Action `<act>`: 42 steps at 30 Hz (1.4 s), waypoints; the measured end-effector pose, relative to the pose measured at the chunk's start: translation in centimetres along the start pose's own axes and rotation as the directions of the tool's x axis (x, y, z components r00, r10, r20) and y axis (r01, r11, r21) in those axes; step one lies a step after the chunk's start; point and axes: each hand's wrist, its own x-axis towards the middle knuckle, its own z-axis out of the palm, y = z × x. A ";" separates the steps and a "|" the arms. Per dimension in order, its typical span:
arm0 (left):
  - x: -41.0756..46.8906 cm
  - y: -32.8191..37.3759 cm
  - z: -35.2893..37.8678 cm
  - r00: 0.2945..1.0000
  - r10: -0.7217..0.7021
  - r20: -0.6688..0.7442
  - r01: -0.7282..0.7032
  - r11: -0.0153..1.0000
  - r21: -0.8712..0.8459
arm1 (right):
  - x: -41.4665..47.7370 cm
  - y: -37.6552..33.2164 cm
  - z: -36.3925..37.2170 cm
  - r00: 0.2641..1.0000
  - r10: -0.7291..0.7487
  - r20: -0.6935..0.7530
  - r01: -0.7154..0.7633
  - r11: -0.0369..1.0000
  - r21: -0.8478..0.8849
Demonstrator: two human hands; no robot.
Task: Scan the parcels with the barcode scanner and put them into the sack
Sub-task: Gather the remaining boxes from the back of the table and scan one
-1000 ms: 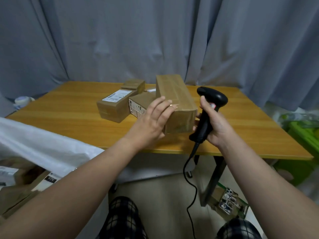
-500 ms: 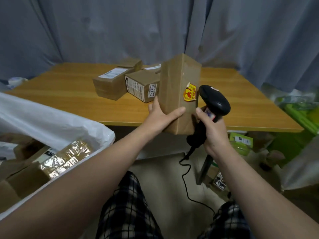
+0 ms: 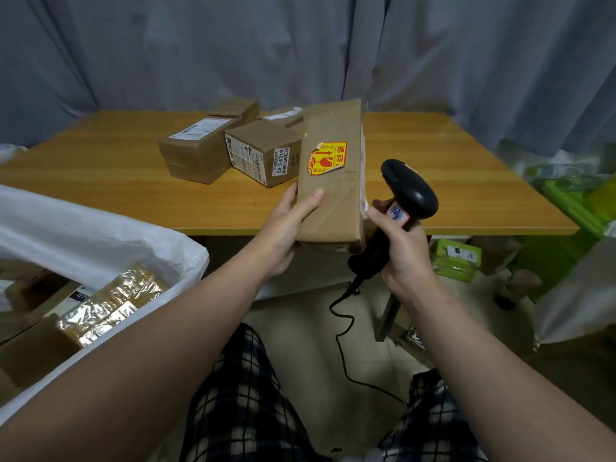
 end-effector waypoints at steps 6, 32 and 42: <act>-0.1 0.4 -0.5 0.973 0.223 0.054 -0.224 0.875 0.430 | 0.0 0.1 0.6 1.000 -0.007 -0.011 0.006 0.997 -0.079; 6.0 5.0 -0.9 0.991 -0.108 0.079 0.019 0.701 0.713 | 7.9 -6.2 -0.5 0.955 -0.045 0.293 0.291 0.328 -0.899; 4.5 1.7 2.7 0.941 -0.060 -0.334 0.216 0.864 0.454 | 8.5 -5.2 -0.5 0.942 -0.166 0.292 0.321 0.188 -0.928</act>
